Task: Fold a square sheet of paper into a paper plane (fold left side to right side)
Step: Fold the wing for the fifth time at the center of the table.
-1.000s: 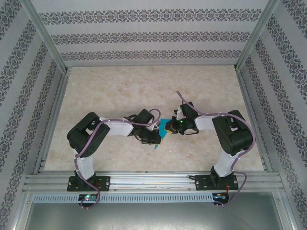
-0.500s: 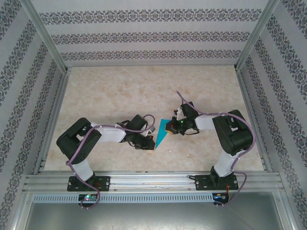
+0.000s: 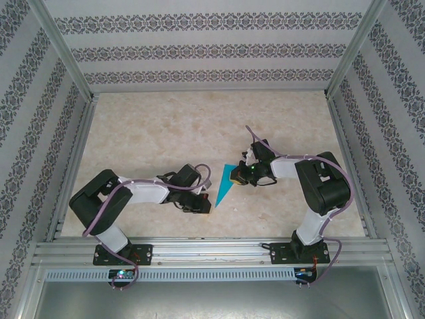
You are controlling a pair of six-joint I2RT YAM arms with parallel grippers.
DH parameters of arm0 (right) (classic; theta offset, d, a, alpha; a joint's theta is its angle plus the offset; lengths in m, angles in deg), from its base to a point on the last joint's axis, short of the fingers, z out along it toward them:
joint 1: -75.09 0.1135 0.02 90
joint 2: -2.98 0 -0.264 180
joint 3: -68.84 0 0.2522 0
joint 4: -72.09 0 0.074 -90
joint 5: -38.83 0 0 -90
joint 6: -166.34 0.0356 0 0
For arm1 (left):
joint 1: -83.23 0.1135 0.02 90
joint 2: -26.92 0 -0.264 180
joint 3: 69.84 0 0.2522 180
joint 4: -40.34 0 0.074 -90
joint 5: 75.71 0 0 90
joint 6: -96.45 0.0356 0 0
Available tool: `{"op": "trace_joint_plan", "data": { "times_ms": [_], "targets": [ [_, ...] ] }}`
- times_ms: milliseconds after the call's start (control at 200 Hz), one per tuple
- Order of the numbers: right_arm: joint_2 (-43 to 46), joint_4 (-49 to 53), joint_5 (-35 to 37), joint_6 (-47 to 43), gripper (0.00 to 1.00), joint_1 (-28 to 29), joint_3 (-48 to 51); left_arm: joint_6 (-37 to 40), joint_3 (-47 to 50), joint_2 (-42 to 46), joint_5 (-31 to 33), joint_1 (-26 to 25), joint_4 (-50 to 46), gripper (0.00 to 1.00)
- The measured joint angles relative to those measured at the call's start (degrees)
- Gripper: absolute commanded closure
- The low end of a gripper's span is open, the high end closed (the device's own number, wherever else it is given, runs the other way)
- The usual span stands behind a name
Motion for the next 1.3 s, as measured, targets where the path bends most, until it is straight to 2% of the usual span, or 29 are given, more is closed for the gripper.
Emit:
{"op": "trace_joint_plan", "data": {
  "times_ms": [225,320,435,699,929,1064,1304],
  "targets": [
    [0.57,5.22,2.32,-1.07,0.9,0.0,-4.92,-2.08,0.33,8.72,1.38,3.61,0.55,0.95],
    [2.38,7.23,3.26,-1.73,0.86,0.0,-7.5,-1.88,-0.44,11.69,3.54,5.18,0.59,0.88],
    [5.49,9.03,4.52,-2.73,0.78,0.0,-9.11,-1.2,-1.05,14.4,6.43,6.32,0.72,0.72],
    [11.74,15.43,10.95,-4.92,0.56,0.02,-9.29,-0.37,-1.92,14.05,9.6,7.1,1.81,0.55],
    [23.04,22.16,21.38,-7.37,0.27,-0.17,-7.41,-0.31,-2.91,13.55,14.23,7.48,4.26,0.35],
    [29.24,25.99,27.15,-8.7,0.02,-1.29,-6.05,-0.28,-2.91,15.06,17.4,8.85,5.49,0.31],
    [36.06,29.88,32.59,-8.87,0.02,-4.17,-1.84,-0.33,-2.75,15.93,18.91,9.77,6.78,0.3]
  ]
}}
